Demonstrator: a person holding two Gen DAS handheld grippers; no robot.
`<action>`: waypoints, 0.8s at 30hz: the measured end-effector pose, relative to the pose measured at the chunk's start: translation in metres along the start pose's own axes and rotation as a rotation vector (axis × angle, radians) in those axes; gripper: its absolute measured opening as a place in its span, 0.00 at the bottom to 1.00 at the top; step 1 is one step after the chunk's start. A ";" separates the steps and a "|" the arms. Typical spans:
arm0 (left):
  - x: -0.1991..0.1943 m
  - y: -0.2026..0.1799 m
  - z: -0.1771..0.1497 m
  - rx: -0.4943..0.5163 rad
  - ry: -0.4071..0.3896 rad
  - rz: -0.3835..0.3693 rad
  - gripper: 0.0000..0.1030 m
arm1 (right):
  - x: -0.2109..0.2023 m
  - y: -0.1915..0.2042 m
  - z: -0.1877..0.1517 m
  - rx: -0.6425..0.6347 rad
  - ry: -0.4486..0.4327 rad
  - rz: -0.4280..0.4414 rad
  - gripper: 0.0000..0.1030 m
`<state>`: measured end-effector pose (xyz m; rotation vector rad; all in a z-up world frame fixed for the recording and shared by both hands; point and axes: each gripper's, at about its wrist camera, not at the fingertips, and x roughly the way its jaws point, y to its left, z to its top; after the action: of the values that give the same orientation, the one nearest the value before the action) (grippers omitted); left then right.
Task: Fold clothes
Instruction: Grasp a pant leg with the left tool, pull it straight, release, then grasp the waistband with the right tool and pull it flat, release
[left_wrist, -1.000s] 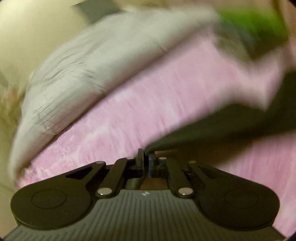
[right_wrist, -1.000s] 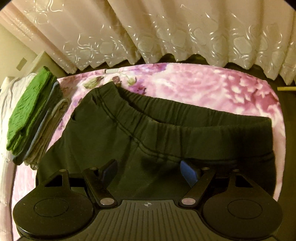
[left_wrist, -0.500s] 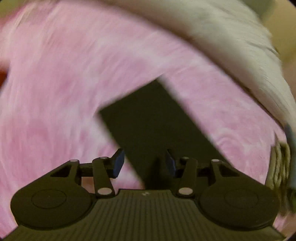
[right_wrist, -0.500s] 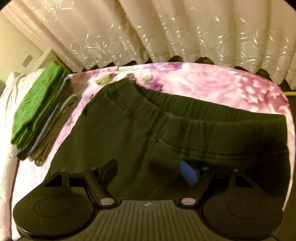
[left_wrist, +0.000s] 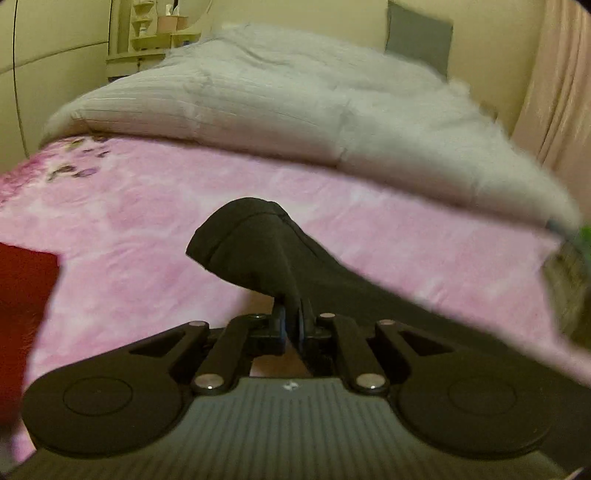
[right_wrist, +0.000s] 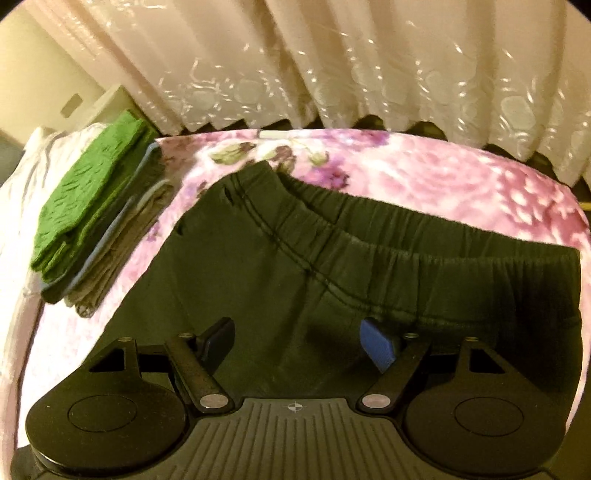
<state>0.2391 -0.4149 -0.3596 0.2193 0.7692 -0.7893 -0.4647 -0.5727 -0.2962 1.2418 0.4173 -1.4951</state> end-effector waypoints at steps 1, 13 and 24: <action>0.015 0.001 -0.012 0.018 0.069 0.039 0.10 | 0.003 -0.001 0.000 -0.013 0.007 0.000 0.76; -0.064 -0.034 -0.024 -0.144 0.089 0.069 0.17 | 0.026 -0.015 0.058 -0.365 0.055 0.141 0.75; -0.210 -0.129 -0.117 -0.363 0.151 -0.057 0.22 | 0.139 -0.017 0.139 -0.335 0.338 0.585 0.55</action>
<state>-0.0105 -0.3355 -0.2845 -0.0699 1.0501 -0.6778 -0.5245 -0.7473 -0.3663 1.2086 0.4538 -0.6900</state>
